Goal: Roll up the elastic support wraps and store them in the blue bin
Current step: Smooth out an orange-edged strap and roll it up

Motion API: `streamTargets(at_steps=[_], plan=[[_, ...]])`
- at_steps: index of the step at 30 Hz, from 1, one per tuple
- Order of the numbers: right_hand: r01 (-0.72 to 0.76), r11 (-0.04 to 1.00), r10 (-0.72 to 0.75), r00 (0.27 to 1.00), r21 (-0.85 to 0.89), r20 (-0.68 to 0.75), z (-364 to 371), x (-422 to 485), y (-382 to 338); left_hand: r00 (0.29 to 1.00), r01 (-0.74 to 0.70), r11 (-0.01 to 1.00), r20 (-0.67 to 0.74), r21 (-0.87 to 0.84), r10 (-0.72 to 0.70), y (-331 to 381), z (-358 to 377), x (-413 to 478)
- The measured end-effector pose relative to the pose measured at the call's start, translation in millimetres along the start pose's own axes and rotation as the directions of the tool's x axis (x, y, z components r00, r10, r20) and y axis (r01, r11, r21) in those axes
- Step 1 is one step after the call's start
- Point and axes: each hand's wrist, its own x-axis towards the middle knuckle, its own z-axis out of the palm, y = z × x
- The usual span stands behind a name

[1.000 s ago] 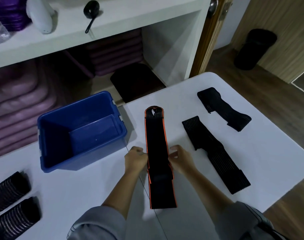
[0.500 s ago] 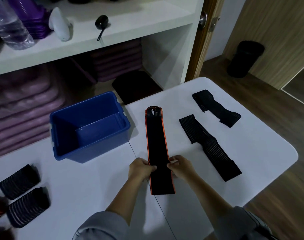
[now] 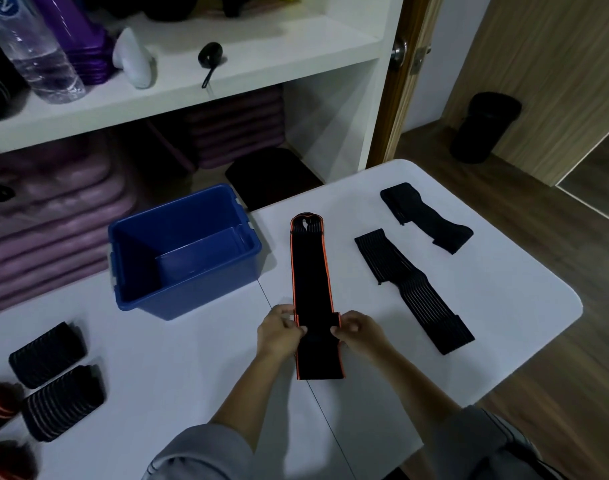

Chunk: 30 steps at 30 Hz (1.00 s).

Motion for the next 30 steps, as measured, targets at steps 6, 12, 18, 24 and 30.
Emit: streamTargets(at_steps=[6,12,18,24,30], plan=[[0.097,0.990,-0.079,0.983,-0.101,0.163,-4.7,-9.0,12.3,0.985,-0.165,0.976,0.077,0.142,0.155,-12.7,-8.7,-11.4],[0.267,0.944,-0.210,0.939,-0.194,0.272,-10.8,-18.3,14.4,0.973,-0.199,0.953,0.163,0.227,0.164,-34.9,-12.8,-21.8],[0.409,0.845,-0.322,0.904,-0.345,0.282,-4.2,-23.5,19.7,0.944,-0.318,0.915,0.167,0.248,0.283,-36.7,-7.5,-25.6],[0.453,0.813,-0.390,0.890,-0.366,0.235,4.5,-28.9,27.8,0.890,-0.453,0.771,0.278,0.446,0.362,-51.3,-1.9,-31.1],[0.514,0.630,-0.470,0.849,-0.582,0.241,11.9,-30.6,27.8,0.797,-0.602,0.548,0.388,0.581,0.463,-58.8,-0.6,-29.5]])
